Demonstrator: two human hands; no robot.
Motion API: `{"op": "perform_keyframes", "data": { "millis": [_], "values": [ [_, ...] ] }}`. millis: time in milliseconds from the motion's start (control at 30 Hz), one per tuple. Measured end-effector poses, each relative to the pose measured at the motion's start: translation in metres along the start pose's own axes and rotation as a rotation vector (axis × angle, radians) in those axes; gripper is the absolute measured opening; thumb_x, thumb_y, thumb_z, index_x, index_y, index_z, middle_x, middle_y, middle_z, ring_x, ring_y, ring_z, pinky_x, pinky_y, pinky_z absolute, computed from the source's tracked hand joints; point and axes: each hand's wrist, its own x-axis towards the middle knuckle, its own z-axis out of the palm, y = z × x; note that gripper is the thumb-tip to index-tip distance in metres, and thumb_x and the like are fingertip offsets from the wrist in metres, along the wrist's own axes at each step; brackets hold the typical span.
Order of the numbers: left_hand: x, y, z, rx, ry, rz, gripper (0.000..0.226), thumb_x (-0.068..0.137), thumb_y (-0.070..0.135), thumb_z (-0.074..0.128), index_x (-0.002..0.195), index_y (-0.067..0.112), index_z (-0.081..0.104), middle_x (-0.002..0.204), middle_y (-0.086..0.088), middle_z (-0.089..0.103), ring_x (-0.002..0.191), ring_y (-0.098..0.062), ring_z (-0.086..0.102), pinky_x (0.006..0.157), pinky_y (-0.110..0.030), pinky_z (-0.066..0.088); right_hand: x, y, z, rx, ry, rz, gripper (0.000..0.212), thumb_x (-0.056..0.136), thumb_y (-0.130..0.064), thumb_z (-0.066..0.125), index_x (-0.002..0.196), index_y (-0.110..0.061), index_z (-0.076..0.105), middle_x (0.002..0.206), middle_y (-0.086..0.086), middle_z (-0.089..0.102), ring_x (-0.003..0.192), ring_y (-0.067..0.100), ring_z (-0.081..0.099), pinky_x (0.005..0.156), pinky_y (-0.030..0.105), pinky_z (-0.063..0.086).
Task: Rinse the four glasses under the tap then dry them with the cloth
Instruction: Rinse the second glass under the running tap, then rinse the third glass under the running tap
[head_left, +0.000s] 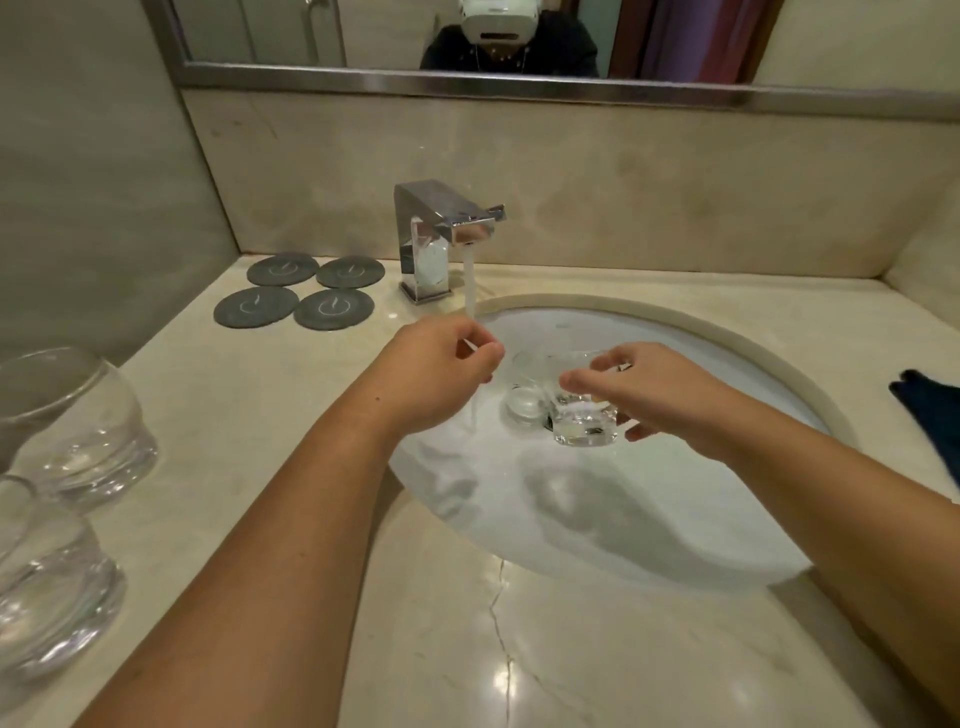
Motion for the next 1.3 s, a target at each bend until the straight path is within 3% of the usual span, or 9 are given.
{"op": "perform_keyframes", "data": {
  "millis": [167, 300, 467, 733, 800, 867, 933, 1033, 1300],
  "values": [
    [-0.001, 0.001, 0.002, 0.0, -0.03, 0.012, 0.018, 0.105, 0.04, 0.058, 0.109, 0.031, 0.072, 0.094, 0.015, 0.076, 0.092, -0.004, 0.069, 0.07, -0.025, 0.049, 0.009, 0.021, 0.0, -0.203, 0.063, 0.079, 0.073, 0.074, -0.059, 0.086, 0.128, -0.021, 0.056, 0.119, -0.002, 0.06, 0.098, 0.02, 0.058, 0.067, 0.033, 0.043],
    [0.0, -0.001, 0.001, 0.007, -0.027, 0.018, 0.017, 0.105, 0.038, 0.058, 0.109, 0.03, 0.073, 0.094, 0.015, 0.076, 0.093, -0.005, 0.07, 0.074, -0.024, 0.051, 0.021, 0.029, 0.009, -0.187, -0.002, 0.153, 0.072, 0.079, -0.048, 0.087, 0.132, -0.013, 0.053, 0.112, 0.001, 0.056, 0.088, 0.02, 0.056, 0.064, 0.032, 0.046],
    [0.001, -0.004, 0.001, 0.02, -0.028, 0.022, 0.018, 0.105, 0.038, 0.058, 0.111, 0.029, 0.073, 0.099, 0.014, 0.075, 0.097, -0.005, 0.068, 0.072, -0.021, 0.047, 0.029, 0.036, 0.02, -0.129, -0.043, 0.173, 0.077, 0.08, -0.043, 0.088, 0.139, -0.015, 0.048, 0.126, 0.0, 0.056, 0.107, 0.023, 0.062, 0.064, 0.031, 0.049],
    [0.001, -0.003, 0.005, 0.048, -0.039, 0.045, 0.02, 0.104, 0.038, 0.061, 0.115, 0.028, 0.074, 0.106, 0.015, 0.071, 0.097, 0.003, 0.063, 0.078, -0.015, 0.047, 0.029, 0.038, 0.025, -0.202, -0.061, 0.187, 0.079, 0.085, -0.046, 0.083, 0.146, -0.016, 0.042, 0.121, -0.001, 0.054, 0.093, 0.021, 0.058, 0.067, 0.032, 0.048],
    [-0.002, 0.0, 0.006, 0.082, -0.039, 0.053, 0.019, 0.103, 0.038, 0.061, 0.115, 0.028, 0.074, 0.109, 0.014, 0.072, 0.1, -0.004, 0.065, 0.089, -0.026, 0.053, 0.028, 0.038, 0.024, -0.252, -0.067, 0.181, 0.087, 0.084, -0.051, 0.082, 0.15, -0.015, 0.038, 0.123, 0.004, 0.058, 0.098, 0.024, 0.061, 0.075, 0.035, 0.053],
    [-0.004, 0.003, 0.007, 0.143, -0.028, 0.056, 0.023, 0.102, 0.044, 0.061, 0.118, 0.03, 0.072, 0.115, 0.013, 0.071, 0.109, -0.008, 0.063, 0.101, -0.035, 0.051, 0.024, 0.036, 0.023, -0.295, -0.08, 0.167, 0.1, 0.083, -0.056, 0.083, 0.157, -0.015, 0.03, 0.136, 0.008, 0.058, 0.119, 0.029, 0.06, 0.095, 0.04, 0.054],
    [-0.008, 0.008, 0.008, 0.202, -0.015, 0.056, 0.032, 0.101, 0.051, 0.059, 0.125, 0.031, 0.07, 0.124, 0.012, 0.069, 0.118, -0.011, 0.06, 0.106, -0.038, 0.049, 0.015, 0.029, 0.022, -0.355, -0.046, 0.11, 0.109, 0.084, -0.061, 0.08, 0.164, -0.017, 0.02, 0.153, 0.012, 0.049, 0.138, 0.033, 0.05, 0.109, 0.043, 0.048],
    [-0.014, 0.018, 0.007, 0.218, 0.03, 0.056, 0.04, 0.101, 0.056, 0.056, 0.13, 0.03, 0.068, 0.131, 0.009, 0.067, 0.125, -0.014, 0.058, 0.11, -0.042, 0.047, -0.006, 0.012, 0.022, -0.384, 0.059, -0.047, 0.098, 0.092, -0.061, 0.072, 0.167, -0.025, 0.021, 0.166, 0.011, 0.035, 0.152, 0.033, 0.035, 0.117, 0.046, 0.04],
    [-0.077, 0.038, -0.024, 0.209, 0.18, 0.076, 0.034, 0.103, 0.052, 0.055, 0.127, 0.033, 0.068, 0.129, 0.01, 0.067, 0.125, -0.017, 0.056, 0.109, -0.048, 0.045, -0.067, -0.047, 0.034, -0.306, 0.092, -0.441, 0.07, 0.094, -0.059, 0.068, 0.155, -0.034, 0.045, 0.159, -0.001, 0.048, 0.147, 0.021, 0.043, 0.115, 0.038, 0.039]
  ]
}}
